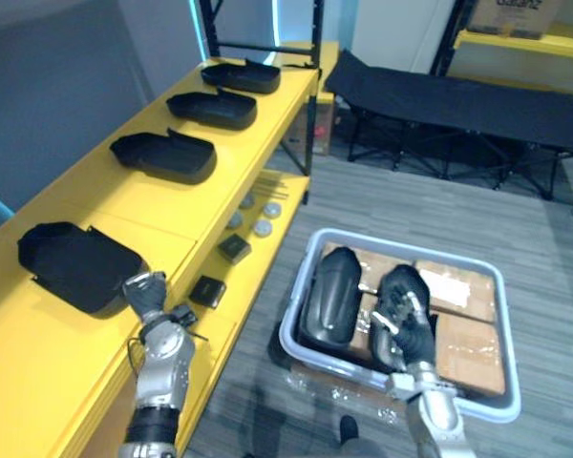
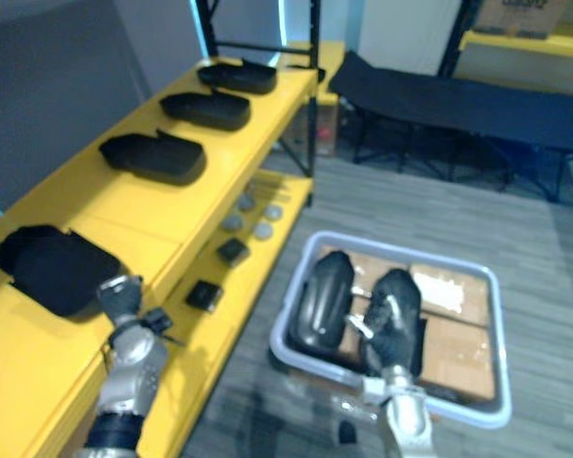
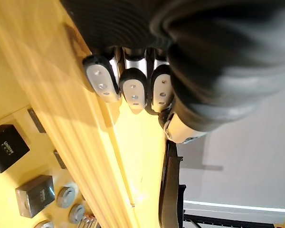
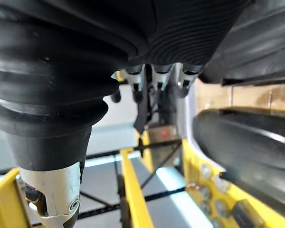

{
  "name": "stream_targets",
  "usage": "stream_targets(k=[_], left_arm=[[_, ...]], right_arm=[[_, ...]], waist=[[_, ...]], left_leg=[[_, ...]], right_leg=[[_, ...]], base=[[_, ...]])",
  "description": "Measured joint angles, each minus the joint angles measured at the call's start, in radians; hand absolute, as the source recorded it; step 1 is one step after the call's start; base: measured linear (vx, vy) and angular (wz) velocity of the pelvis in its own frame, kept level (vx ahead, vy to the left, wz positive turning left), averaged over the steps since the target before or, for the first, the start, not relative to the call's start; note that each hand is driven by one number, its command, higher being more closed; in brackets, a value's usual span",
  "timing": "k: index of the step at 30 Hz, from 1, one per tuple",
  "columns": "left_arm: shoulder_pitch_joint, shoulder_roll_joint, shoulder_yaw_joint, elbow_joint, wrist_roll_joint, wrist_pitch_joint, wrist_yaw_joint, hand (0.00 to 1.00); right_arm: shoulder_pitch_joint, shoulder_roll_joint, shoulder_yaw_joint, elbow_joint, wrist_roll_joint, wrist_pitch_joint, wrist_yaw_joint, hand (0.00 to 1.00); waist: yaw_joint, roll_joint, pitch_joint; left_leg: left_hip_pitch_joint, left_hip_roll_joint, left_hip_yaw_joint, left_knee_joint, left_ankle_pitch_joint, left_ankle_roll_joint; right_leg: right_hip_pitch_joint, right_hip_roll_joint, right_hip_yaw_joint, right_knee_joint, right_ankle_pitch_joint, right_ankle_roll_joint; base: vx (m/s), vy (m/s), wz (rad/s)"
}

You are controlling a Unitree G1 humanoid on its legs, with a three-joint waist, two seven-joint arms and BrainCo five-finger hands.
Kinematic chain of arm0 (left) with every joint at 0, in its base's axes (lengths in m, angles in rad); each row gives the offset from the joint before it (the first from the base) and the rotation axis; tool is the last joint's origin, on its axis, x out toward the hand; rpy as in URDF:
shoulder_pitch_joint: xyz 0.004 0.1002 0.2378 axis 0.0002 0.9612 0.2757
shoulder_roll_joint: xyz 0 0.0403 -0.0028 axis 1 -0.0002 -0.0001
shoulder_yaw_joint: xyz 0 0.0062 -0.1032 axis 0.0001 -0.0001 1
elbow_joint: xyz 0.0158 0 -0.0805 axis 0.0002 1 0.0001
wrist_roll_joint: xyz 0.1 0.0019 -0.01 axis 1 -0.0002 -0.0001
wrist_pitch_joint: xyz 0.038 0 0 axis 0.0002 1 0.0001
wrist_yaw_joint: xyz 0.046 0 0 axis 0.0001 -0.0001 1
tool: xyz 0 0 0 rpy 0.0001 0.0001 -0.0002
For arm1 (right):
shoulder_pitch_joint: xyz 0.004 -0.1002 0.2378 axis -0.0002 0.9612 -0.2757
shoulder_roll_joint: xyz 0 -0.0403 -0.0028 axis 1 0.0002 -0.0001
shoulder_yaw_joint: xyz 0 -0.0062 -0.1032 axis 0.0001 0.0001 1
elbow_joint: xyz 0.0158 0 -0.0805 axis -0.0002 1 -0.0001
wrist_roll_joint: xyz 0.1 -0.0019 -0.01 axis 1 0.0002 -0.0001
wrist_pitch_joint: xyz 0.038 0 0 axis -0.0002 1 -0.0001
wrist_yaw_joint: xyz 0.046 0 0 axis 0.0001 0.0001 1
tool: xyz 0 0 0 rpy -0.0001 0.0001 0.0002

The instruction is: Walk over and take plastic housings, then place them on the shelf

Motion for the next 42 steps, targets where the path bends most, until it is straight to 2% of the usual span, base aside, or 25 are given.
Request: stream_targets(k=[6,12,20,27,32,35,38,40,42], left_arm=[[-0.038,0.031,0.001,0.039,0.0,-0.008,0.012,1.0],[-0.08,0.055,0.003,0.086,0.0,-0.036,0.017,1.0],[-0.12,0.094,0.004,0.142,-0.001,-0.058,0.022,1.0],[-0.146,0.112,0.005,0.145,-0.004,-0.073,0.022,1.0],[-0.14,0.112,0.004,0.111,-0.006,-0.076,0.014,1.0],[-0.069,0.098,0.003,-0.135,-0.003,-0.079,0.006,1.0],[-0.004,0.055,0.001,-0.49,0.004,-0.119,-0.036,1.0],[0.018,0.038,-0.002,-0.611,0.014,-0.134,-0.059,1.0],[0.051,0.043,0.006,-0.734,0.028,-0.19,-0.094,1.0]], right_arm=[[0.0,-0.018,0.005,0.0,0.0,0.0,0.011,0.0],[-0.006,-0.025,0.012,0.0,0.0,0.0,0.016,0.0],[-0.02,-0.031,0.029,-0.001,0.0,0.001,0.017,0.0],[-0.02,-0.048,0.045,-0.003,0.0,0.001,0.018,0.0],[-0.019,-0.049,0.046,-0.013,0.0,0.001,0.018,0.0],[-0.003,-0.045,0.048,-0.033,0.0,0.001,0.017,0.0],[0.018,-0.028,0.048,-0.059,-0.001,0.001,0.014,0.0],[0.022,-0.021,0.049,-0.06,-0.001,0.0,0.013,0.0],[0.024,-0.021,0.067,-0.061,-0.001,0.0,0.0,0.0]], waist=[[-0.001,-0.006,0.012],[-0.002,-0.01,0.02],[-0.025,-0.009,0.049],[-0.028,-0.008,0.066],[-0.028,-0.007,0.067],[-0.024,-0.006,0.067],[-0.021,-0.004,0.069],[-0.021,0.003,0.065],[0.004,0.014,0.061]], left_leg=[[-0.001,0.0,0.002,0.0,0.0,0.0],[-0.012,-0.002,0.014,0.005,-0.001,0.0],[-0.016,0.0,0.014,0.025,-0.012,0.002],[-0.036,-0.001,0.012,0.042,-0.019,0.003],[-0.045,-0.001,-0.036,0.052,-0.028,0.008],[-0.045,-0.001,-0.039,0.051,-0.028,0.008],[-0.034,-0.001,-0.05,0.048,-0.028,0.008],[-0.023,-0.001,-0.067,0.046,-0.029,0.009],[-0.009,-0.003,-0.068,0.034,-0.029,0.009]], right_leg=[[-0.003,0.0,0.002,0.0,0.0,0.0],[-0.019,-0.001,0.017,0.004,0.002,0.002],[-0.022,-0.003,0.02,0.008,0.001,0.002],[-0.036,-0.006,0.021,0.015,0.003,0.005],[-0.035,-0.005,0.017,0.014,0.003,0.005],[-0.032,-0.004,0.014,0.014,0.003,0.005],[-0.015,-0.005,-0.001,0.012,0.003,0.005],[0.008,-0.005,-0.015,0.007,0.002,0.004],[0.02,-0.005,-0.017,0.001,0.002,0.003]], base=[[0.0,0.0,-0.01],[0.01,0.004,-0.06],[0.0,0.0,0.0],[0.0,0.001,0.0],[0.01,-0.022,0.02],[0.01,0.001,0.03],[0.02,-0.002,0.1],[0.01,0.0,0.18],[-0.01,0.002,0.03]])
